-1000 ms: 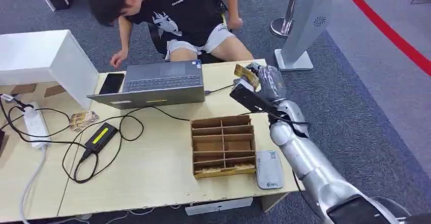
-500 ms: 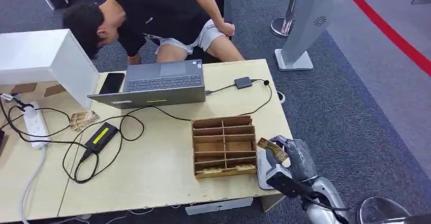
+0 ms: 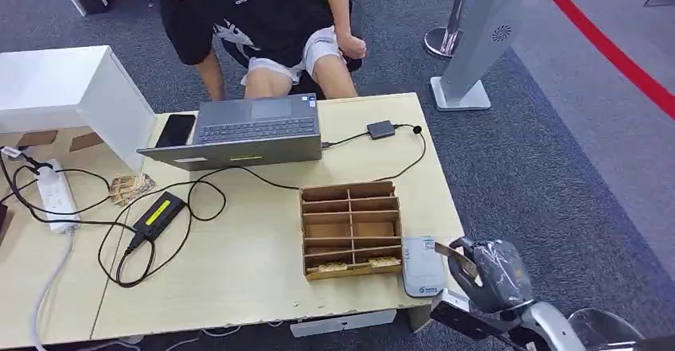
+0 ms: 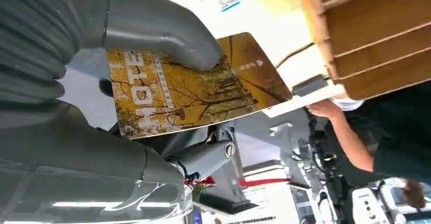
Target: Pass the card to the sensor for recognition and then transmit it.
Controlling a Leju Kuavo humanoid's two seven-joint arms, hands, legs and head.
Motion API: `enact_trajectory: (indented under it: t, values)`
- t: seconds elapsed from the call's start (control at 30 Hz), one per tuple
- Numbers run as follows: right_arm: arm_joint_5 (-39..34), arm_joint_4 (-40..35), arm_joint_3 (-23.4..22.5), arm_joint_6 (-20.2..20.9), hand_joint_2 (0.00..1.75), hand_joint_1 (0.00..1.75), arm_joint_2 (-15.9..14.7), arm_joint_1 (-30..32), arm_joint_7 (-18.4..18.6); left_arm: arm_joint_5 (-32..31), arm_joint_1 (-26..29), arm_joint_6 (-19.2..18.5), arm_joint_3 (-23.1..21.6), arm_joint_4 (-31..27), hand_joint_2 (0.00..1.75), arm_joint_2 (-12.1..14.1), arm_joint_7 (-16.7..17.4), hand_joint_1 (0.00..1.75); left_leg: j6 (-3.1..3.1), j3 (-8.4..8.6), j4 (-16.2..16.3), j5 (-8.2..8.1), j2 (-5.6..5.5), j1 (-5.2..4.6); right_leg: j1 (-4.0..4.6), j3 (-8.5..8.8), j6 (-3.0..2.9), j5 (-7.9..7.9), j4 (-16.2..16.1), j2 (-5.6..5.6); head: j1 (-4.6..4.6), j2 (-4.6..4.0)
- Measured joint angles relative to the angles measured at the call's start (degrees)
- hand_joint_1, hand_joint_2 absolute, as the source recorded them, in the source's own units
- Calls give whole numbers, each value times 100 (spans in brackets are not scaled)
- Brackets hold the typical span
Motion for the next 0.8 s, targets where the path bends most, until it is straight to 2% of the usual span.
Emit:
enact_trajectory:
  t: [0.8]
  values:
    - [505,981,693,195,175,175,72,-575,308,-146,-17,-22,0,0,175,-2,0,0,0,0,0,1,-1,0,0,1,0,0,1,-1,0,0]
